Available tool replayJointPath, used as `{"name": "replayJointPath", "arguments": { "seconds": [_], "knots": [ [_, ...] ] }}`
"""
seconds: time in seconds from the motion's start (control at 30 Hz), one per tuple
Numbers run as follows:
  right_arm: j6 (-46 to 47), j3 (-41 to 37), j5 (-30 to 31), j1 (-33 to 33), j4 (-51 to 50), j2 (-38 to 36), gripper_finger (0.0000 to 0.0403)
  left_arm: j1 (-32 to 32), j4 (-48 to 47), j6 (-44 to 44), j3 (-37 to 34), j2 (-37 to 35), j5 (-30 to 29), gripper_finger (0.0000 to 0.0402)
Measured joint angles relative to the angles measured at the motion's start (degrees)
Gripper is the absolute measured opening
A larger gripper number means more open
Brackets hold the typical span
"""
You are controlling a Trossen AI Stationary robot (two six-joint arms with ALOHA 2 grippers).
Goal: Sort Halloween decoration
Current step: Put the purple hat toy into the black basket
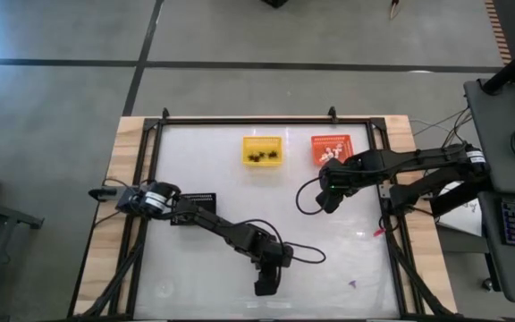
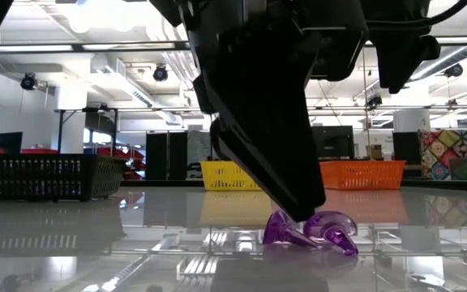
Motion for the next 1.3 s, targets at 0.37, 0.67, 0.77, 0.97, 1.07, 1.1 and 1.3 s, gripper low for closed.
{"name": "replayJointPath", "arguments": {
  "seconds": [0.37,0.67,0.77,0.97,1.07,1.1,1.3],
  "knots": [
    [-0.49,-0.02,0.04,0.00,-0.02,0.00,0.0151,-0.79,0.01,-1.29,0.99,-0.02,1.46,0.0094],
    [-0.87,-0.09,0.13,0.02,-0.02,0.00,0.0151,-1.09,0.89,-1.30,0.99,0.90,1.46,0.0094],
    [-0.85,-0.09,0.14,0.00,-0.01,0.00,0.0150,-1.05,2.27,-1.35,0.95,1.65,0.98,0.0094],
    [-0.78,-0.11,0.13,0.02,-0.04,0.00,0.0151,-1.10,2.61,-1.68,0.99,2.30,-2.22,0.0086],
    [-0.76,-0.15,0.15,0.02,-0.04,0.00,0.0151,-1.09,2.30,-1.25,1.06,2.58,-2.61,0.0066],
    [-0.77,-0.15,0.14,0.01,-0.04,0.00,0.0151,-1.09,2.12,-1.07,1.08,2.60,-2.38,0.0055],
    [-0.85,-0.17,0.17,0.02,-0.07,0.00,0.0151,-1.10,1.90,0.79,1.08,2.39,-1.55,0.0008]
  ]
}}
